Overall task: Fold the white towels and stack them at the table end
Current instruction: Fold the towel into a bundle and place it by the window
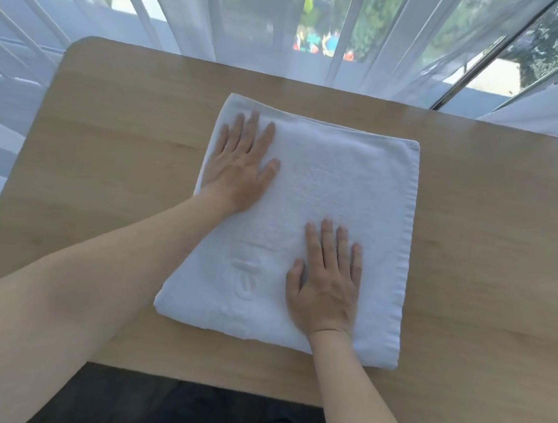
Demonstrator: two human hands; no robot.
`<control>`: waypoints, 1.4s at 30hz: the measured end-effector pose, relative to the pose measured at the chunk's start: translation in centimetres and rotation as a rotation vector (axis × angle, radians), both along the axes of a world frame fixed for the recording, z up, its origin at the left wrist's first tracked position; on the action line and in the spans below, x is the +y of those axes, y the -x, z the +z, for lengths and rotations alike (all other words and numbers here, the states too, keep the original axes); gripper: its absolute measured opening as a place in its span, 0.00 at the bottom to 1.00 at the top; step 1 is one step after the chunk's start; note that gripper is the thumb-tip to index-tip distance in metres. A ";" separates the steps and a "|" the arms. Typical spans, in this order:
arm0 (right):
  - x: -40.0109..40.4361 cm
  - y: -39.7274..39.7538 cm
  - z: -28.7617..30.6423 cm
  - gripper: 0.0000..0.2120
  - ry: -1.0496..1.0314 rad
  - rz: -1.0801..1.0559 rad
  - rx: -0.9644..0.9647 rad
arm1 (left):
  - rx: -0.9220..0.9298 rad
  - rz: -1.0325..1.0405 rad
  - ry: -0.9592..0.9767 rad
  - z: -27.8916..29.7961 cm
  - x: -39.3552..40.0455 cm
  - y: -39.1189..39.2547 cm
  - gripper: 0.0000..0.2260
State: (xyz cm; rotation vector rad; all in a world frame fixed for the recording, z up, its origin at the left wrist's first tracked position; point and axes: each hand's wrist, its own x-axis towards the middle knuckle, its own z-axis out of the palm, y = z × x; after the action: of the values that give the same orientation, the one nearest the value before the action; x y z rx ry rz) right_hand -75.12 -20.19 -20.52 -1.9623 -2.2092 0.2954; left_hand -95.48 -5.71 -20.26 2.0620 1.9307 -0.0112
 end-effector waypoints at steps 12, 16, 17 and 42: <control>-1.3 -0.9 1.4 0.29 0.125 0.007 0.043 | 0.094 -0.469 -0.063 1.0 -22.9 5.3 0.31; -5.8 -1.1 2.0 0.36 0.186 0.223 -0.048 | 0.041 -0.434 -0.166 0.5 -24.4 7.4 0.29; -6.9 -1.0 1.9 0.38 0.186 0.267 -0.059 | 0.012 -0.424 -0.198 0.5 -24.3 7.5 0.29; 6.5 -4.9 14.1 0.12 0.718 0.082 0.274 | -1.039 0.163 -0.064 6.6 -13.0 7.8 0.30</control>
State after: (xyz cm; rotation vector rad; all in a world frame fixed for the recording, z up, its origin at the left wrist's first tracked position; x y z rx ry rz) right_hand -70.17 -13.70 -6.39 -1.9455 -2.1723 1.4424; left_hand -103.31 -18.73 -13.67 1.4285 1.3882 0.9570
